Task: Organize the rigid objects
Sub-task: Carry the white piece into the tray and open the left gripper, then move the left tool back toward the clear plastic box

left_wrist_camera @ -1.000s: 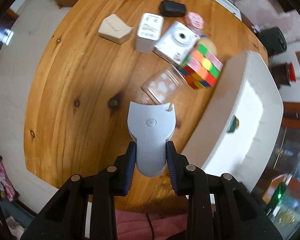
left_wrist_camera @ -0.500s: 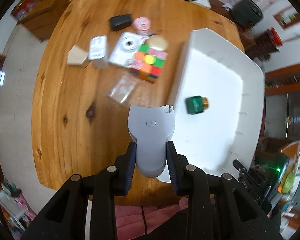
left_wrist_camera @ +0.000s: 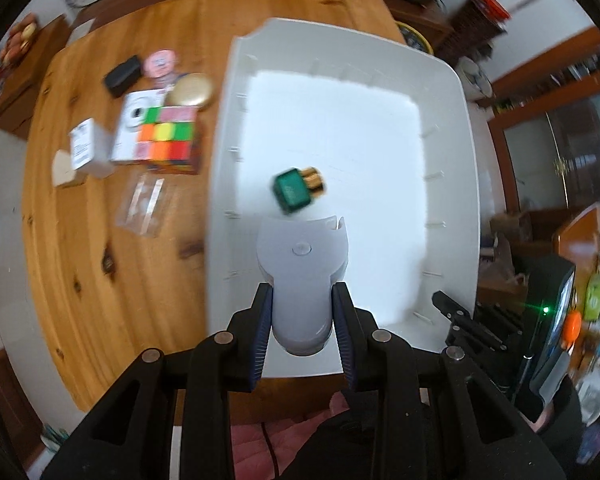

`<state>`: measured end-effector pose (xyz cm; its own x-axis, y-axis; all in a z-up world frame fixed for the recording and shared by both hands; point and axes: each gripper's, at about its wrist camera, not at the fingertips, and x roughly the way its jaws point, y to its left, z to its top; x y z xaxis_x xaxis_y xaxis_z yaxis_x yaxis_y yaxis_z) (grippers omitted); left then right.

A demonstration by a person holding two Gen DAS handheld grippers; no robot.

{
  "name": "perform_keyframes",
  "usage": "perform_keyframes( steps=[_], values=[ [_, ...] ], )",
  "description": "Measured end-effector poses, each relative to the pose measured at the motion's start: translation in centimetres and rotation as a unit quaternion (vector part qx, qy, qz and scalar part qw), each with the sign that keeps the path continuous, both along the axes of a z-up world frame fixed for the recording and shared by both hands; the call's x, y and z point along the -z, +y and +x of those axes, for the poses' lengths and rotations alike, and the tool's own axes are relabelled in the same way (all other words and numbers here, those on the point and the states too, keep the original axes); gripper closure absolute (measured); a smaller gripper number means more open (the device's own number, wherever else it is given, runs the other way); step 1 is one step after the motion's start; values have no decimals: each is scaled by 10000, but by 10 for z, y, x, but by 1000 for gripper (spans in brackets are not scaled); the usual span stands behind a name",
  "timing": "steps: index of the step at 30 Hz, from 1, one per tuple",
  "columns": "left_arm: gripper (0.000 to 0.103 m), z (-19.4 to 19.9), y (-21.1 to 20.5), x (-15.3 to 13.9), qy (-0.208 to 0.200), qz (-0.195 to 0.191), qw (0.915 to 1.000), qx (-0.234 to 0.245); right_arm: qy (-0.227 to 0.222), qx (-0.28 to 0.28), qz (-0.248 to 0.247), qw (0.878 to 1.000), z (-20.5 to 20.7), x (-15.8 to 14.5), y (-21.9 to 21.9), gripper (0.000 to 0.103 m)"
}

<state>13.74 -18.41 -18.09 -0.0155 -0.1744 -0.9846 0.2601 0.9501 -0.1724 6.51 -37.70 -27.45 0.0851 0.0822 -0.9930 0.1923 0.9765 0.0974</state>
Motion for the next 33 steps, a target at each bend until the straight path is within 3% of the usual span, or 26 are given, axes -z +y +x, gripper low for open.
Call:
perform_keyframes(
  steps=[6, 13, 26, 30, 33],
  values=[
    [71, -7, -36, 25, 59, 73, 9990, 430, 54, -140, 3, 9999, 3, 1, 4, 94],
    [70, -8, -60, 54, 195, 161, 9982, 537, 219, -267, 90, 9994, 2, 9, 6, 94],
    [69, -2, -68, 52, 108, 104, 9983, 555, 318, -326, 97, 9989, 9, 6, 6, 94],
    [60, -1, -64, 40, -107, -42, 9982, 595, 288, -360, 25, 9989, 11, 6, 9, 94],
    [46, -1, -54, 28, -287, -155, 9980, 547, 333, -356, -32, 9988, 11, 6, 12, 94]
  ],
)
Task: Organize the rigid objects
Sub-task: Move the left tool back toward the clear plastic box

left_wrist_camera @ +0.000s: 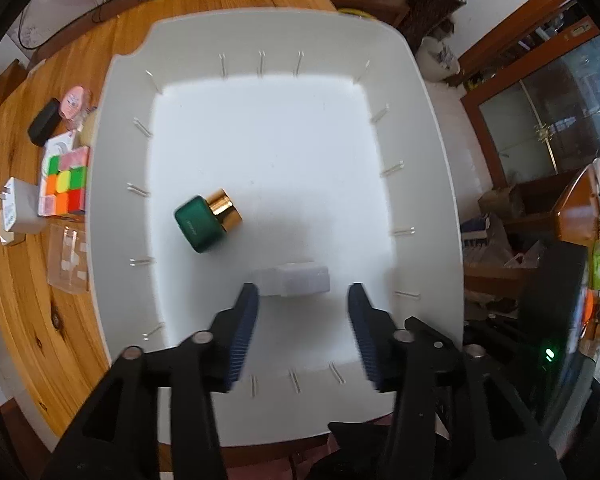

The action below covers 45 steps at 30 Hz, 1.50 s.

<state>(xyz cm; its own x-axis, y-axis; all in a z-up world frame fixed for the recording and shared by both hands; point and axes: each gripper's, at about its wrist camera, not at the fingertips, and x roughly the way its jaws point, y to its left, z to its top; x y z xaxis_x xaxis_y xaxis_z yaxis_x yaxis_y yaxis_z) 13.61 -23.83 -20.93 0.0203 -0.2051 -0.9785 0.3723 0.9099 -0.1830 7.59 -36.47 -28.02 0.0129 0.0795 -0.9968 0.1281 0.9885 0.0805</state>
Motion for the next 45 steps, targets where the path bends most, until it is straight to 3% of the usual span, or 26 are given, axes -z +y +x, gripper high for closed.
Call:
perform_keyframes(
  steps=[3, 20, 26, 32, 45],
  values=[
    [42, 0, 13, -13, -277, -39, 9995, -123, 8, -18, -42, 10000, 0, -2, 2, 94],
    [42, 6, 96, -70, -1360, -295, 9875, -746, -96, 138, -160, 9997, -4, -8, 3, 94],
    [35, 13, 132, -72, -1377, -237, 9855, -959, -108, 270, -226, 9993, -5, -10, 3, 94],
    [33, 23, 158, -65, -1071, -165, 9878, -1116, -80, 459, -286, 9985, -6, -9, 3, 94],
    [32, 38, 178, -29, -567, 181, 9954, -755, -33, 950, -458, 9944, -11, -10, 5, 94]
  ],
)
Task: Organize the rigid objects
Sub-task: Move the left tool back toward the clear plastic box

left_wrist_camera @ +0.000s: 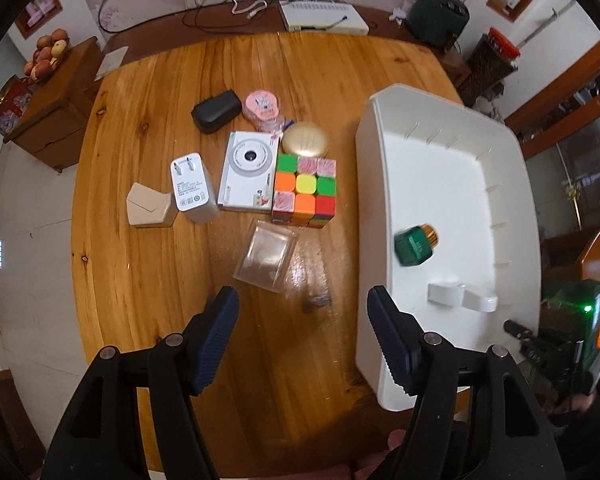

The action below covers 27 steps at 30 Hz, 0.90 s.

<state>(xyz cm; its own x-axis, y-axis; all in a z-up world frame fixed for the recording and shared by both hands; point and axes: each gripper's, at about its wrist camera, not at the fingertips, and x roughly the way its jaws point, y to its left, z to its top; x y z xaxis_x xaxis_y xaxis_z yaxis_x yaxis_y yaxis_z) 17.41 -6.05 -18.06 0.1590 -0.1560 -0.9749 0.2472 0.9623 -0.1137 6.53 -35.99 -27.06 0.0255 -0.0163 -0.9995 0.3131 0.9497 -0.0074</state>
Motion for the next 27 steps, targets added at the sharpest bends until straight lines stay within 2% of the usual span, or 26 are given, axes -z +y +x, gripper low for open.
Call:
perform_keyframes(
  steps=[12, 22, 27],
  values=[
    [32, 22, -8, 56, 558, 477, 9955, 603, -32, 350, -78, 9994, -6, 1, -3, 94],
    [32, 36, -8, 93, 969, 751, 9899, 707, -14, 647, -138, 9978, -12, 2, 0, 94],
    [32, 41, -9, 103, 1017, 781, 9890, 744, -17, 733, -149, 9972, -14, 2, -1, 94]
  ],
)
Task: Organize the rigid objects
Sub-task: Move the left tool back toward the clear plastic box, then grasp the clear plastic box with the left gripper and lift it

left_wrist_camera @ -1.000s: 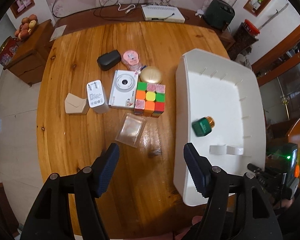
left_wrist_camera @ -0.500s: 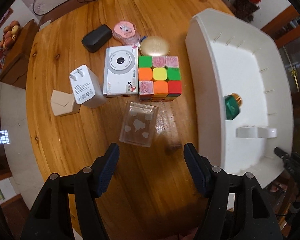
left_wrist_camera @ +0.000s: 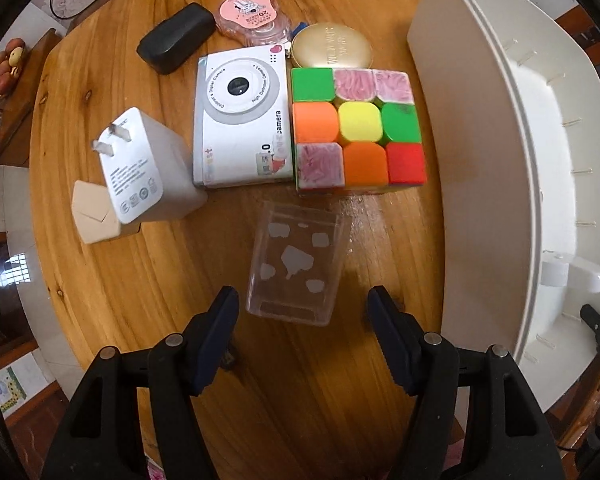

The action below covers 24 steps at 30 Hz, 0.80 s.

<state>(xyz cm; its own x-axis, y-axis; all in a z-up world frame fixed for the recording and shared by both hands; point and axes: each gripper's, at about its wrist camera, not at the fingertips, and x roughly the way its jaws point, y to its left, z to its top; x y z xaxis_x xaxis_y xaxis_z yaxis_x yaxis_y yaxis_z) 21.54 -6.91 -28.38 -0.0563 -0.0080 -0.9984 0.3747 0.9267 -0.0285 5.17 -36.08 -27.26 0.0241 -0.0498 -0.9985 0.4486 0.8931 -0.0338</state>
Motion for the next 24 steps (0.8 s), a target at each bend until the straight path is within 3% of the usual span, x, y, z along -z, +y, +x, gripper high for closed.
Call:
perform_keyframes(
  steps=[10, 16, 24],
  values=[
    [33, 6, -1, 15, 212, -13, 9998, -24, -6, 126, -13, 9999, -1, 0, 0, 93],
    [46, 15, -2, 22, 202, 125, 9997, 9, -18, 150, 4, 9999, -3, 3, -4, 93],
    [47, 32, 4, 27, 310, 55, 9995, -55, -43, 120, 23, 9999, -4, 3, -3, 93]
  ],
)
